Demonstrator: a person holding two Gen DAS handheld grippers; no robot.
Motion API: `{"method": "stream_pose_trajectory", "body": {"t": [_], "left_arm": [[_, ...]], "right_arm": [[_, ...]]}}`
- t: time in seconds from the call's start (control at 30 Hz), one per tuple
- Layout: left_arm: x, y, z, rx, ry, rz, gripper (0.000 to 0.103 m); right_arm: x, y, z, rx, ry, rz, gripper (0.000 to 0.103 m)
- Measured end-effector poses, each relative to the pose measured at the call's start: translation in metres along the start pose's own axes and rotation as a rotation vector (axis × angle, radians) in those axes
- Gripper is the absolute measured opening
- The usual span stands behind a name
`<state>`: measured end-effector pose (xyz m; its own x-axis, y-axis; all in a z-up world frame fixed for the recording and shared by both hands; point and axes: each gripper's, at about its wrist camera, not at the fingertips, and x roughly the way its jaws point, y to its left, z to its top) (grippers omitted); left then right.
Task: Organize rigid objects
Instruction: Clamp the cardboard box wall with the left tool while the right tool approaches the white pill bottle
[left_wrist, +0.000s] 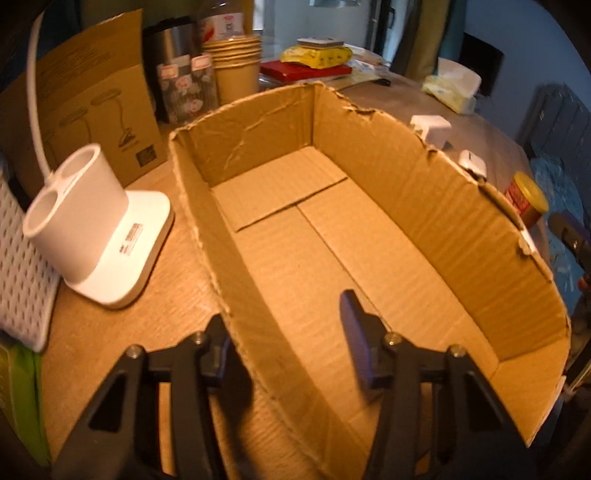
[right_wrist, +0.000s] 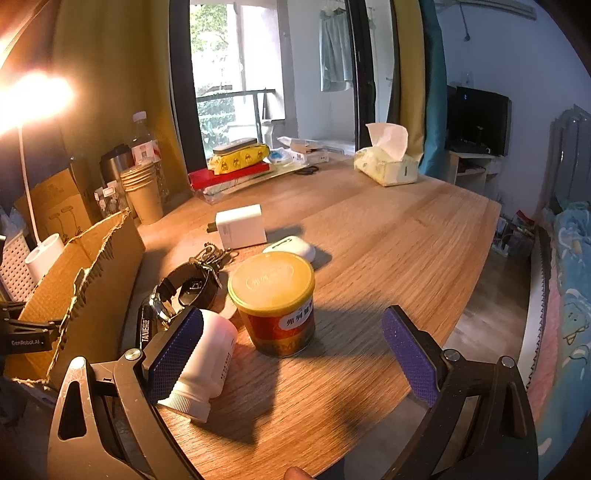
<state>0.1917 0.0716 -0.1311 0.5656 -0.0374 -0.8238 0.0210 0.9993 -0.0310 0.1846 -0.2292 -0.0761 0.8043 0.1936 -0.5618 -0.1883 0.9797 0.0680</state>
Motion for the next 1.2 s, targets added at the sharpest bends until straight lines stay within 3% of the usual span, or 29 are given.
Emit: {"method": "stream_pose_trajectory", "body": {"t": [0.13,0.27,0.37,0.5,0.67,0.83,1.1,1.2], "left_arm": [[0.0,0.002,0.004,0.056,0.012,0.0,0.038],[-0.011,0.003,0.011,0.14,-0.028,0.038,0.038],[-0.019,0.005,0.015,0.189,-0.064,0.021,0.038],[-0.029,-0.003,0.01,0.184,-0.039,-0.02,0.04],[-0.025,-0.02,-0.025,0.123,0.088,-0.062,0.042],[-0.03,-0.022,-0.033,0.102,0.081,-0.076,0.042],[-0.021,-0.022,-0.019,0.262,0.005,0.03,0.04],[-0.02,-0.024,-0.019,0.296,-0.016,0.032,0.039]], "right_arm": [[0.001,0.002,-0.001,0.004,0.002,0.004,0.099],[-0.001,0.002,-0.002,0.007,0.001,0.008,0.099],[-0.006,0.004,-0.003,0.01,-0.006,0.014,0.099],[-0.013,0.005,-0.004,0.01,-0.019,0.021,0.099],[-0.017,0.004,-0.003,0.005,-0.025,0.041,0.099],[-0.01,0.012,-0.007,-0.017,0.001,0.086,0.099],[0.01,0.034,-0.012,-0.077,0.084,0.137,0.099],[0.02,0.041,-0.014,-0.095,0.111,0.127,0.099]]}}
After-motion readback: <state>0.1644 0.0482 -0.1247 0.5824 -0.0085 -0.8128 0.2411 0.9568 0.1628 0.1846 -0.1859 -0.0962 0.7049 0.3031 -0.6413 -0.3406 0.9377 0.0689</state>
